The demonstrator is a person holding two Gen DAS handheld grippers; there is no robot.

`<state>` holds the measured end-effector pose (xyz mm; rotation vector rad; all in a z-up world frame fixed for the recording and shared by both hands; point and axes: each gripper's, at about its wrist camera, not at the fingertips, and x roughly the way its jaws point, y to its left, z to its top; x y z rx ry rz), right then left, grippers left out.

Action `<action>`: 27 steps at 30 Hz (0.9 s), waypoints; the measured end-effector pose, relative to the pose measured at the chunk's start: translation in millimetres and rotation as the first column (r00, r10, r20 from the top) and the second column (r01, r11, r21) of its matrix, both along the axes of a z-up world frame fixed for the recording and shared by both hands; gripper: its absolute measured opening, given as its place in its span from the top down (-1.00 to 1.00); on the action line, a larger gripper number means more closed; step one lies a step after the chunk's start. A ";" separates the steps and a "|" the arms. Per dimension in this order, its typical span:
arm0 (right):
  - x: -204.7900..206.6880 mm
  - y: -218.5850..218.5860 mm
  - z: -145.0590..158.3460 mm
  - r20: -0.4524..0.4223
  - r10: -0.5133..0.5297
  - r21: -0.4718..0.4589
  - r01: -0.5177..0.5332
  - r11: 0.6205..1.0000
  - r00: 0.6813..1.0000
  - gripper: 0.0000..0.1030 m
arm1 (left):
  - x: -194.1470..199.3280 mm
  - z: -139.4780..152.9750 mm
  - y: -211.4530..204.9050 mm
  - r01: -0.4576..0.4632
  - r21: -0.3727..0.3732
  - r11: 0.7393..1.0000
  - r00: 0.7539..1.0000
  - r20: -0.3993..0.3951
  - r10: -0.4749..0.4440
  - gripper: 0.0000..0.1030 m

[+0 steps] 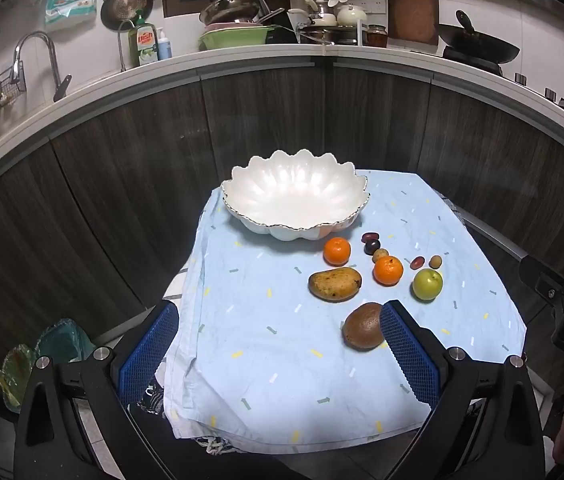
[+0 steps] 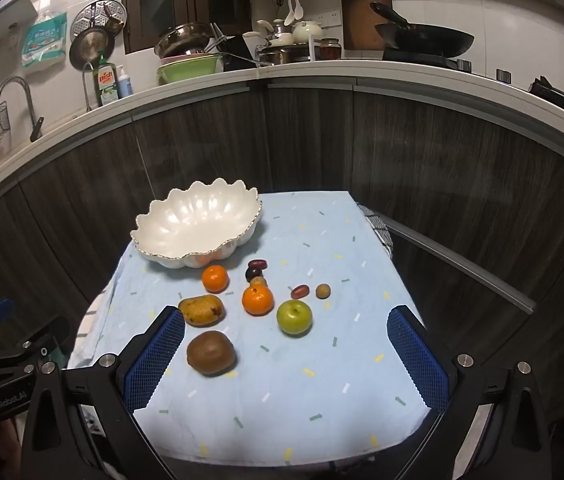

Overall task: Organize fruits
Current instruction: 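Move both tools toward the fruits on the cloth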

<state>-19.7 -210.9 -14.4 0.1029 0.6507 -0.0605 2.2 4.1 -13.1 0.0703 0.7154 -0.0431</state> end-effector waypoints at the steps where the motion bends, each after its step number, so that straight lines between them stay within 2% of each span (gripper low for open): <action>1: 0.1 0.1 -0.1 0.000 0.000 -0.001 0.000 1.000 1.000 -0.99 | -0.1 -0.3 0.0 0.000 0.000 1.000 1.000 0.001 0.000 -0.99; 18: 0.6 -0.3 -1.4 -0.003 -0.001 0.002 0.001 1.000 1.000 -0.99 | -0.9 -4.8 2.7 0.005 0.005 1.000 1.000 -0.001 -0.005 -0.99; 25: 1.2 -0.3 1.4 -0.007 -0.001 0.006 0.001 1.000 1.000 -0.99 | -0.9 -6.6 3.2 0.009 0.025 1.000 1.000 0.000 -0.009 -0.99; 27: 3.8 -2.7 -5.7 -0.010 -0.001 0.007 0.001 1.000 1.000 -0.99 | -0.3 -5.5 1.7 0.011 0.034 0.999 1.000 0.001 -0.011 -0.99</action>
